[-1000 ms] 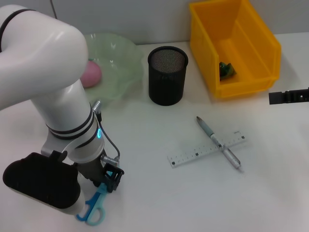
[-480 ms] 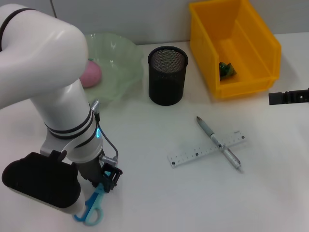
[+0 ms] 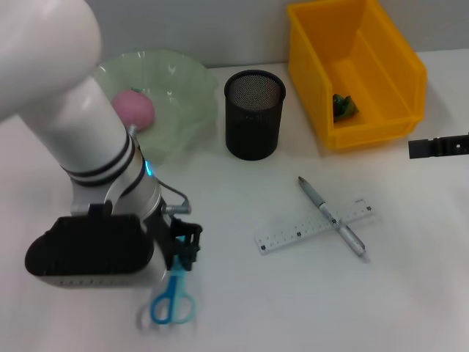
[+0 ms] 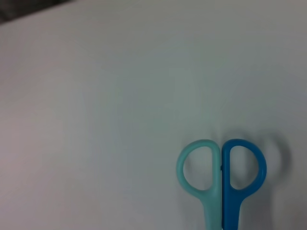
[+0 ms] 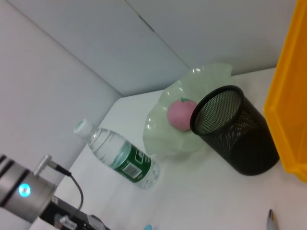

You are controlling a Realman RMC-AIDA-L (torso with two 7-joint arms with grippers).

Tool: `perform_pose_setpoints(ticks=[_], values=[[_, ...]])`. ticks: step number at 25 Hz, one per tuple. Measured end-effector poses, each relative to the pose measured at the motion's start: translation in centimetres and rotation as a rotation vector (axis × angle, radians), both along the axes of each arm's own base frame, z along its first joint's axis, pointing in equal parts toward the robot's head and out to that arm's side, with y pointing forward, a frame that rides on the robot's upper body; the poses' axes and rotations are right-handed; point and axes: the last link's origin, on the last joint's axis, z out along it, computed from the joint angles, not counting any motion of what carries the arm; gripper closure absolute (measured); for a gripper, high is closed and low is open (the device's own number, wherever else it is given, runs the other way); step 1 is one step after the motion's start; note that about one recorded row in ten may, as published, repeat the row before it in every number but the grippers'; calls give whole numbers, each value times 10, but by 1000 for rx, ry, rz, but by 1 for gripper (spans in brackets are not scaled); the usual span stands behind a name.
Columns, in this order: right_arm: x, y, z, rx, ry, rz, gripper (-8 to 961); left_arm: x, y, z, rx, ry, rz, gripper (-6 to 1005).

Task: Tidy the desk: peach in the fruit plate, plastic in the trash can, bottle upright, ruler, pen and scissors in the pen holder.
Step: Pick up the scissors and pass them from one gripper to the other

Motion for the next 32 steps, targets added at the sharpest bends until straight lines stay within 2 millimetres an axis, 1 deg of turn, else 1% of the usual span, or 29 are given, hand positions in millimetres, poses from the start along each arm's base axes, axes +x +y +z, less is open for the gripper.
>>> perform_pose_setpoints(ticks=[4, 5, 8, 14, 17, 21, 23, 26, 30, 32], values=[[1, -3, 1, -14, -8, 9, 228, 10, 2, 11, 28, -113, 205, 770], [1, -4, 1, -17, -10, 13, 228, 13, 2, 14, 36, -155, 288, 770], [2, -7, 2, -29, -28, 33, 228, 19, 4, 19, 47, -246, 466, 768], [2, -11, 3, -42, -54, 79, 228, 32, 7, 33, 52, -500, 840, 766], [2, -13, 2, -49, -68, 104, 228, 36, 10, 42, 43, -625, 1029, 765], [-1, -12, -1, -62, -83, 159, 228, 36, 17, 46, 39, -740, 1266, 763], [-2, -11, -3, -60, -91, 183, 228, 37, 21, 46, 45, -774, 1358, 763], [-3, -9, -4, -43, -98, 206, 228, 36, 29, 44, 98, -800, 1515, 762], [-6, -5, -2, -11, -96, 224, 228, 34, 33, 47, 140, -804, 1641, 760], [-9, -3, 1, -7, -101, 231, 228, 35, 33, 52, 163, -799, 1672, 759]])
